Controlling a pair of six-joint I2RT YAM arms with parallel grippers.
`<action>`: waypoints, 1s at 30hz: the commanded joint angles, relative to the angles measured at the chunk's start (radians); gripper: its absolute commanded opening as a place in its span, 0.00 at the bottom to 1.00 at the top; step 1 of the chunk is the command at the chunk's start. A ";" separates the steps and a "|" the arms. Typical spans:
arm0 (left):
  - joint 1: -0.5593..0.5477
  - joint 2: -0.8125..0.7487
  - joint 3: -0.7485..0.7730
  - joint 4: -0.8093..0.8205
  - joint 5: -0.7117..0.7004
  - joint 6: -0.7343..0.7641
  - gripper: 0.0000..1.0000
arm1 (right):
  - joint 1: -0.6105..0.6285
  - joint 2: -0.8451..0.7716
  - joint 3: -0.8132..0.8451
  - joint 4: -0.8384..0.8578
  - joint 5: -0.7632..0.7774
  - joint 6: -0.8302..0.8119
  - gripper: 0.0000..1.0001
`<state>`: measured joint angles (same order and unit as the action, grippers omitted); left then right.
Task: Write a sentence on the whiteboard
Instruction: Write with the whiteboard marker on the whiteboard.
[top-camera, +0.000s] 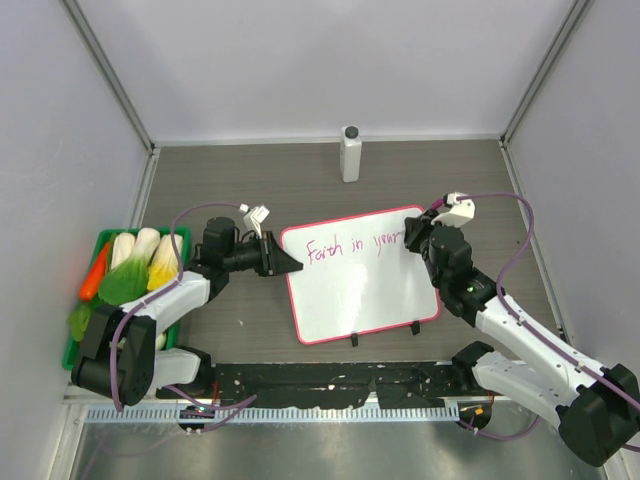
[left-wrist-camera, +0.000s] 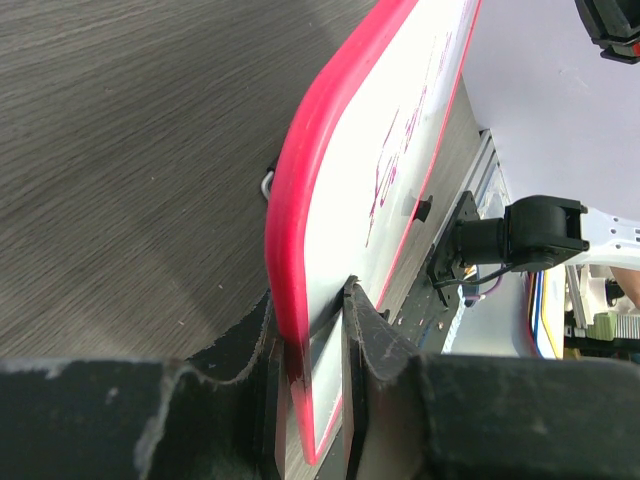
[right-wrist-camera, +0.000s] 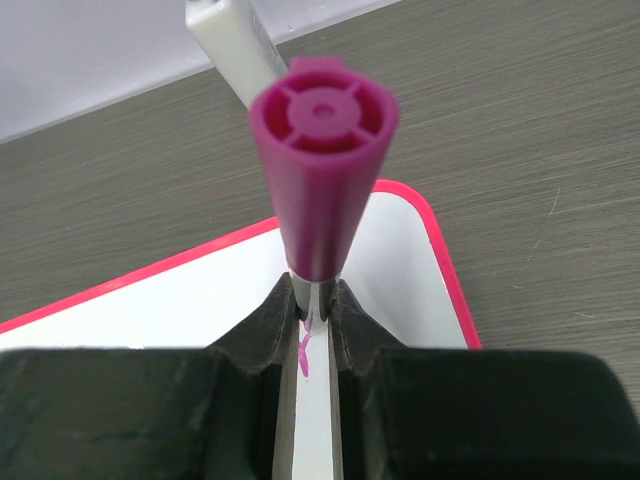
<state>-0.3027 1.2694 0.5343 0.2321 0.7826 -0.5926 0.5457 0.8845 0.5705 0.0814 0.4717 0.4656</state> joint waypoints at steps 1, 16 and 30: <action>0.036 0.012 -0.031 -0.036 -0.287 0.182 0.00 | -0.007 0.005 0.034 0.000 0.041 -0.012 0.01; 0.036 0.015 -0.030 -0.033 -0.289 0.182 0.00 | -0.007 -0.019 0.000 -0.034 0.007 0.001 0.01; 0.034 -0.011 -0.045 -0.027 -0.295 0.178 0.00 | -0.007 -0.134 0.065 -0.075 -0.033 -0.022 0.01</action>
<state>-0.3027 1.2594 0.5278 0.2356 0.7818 -0.5926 0.5411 0.8116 0.5709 -0.0040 0.4568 0.4576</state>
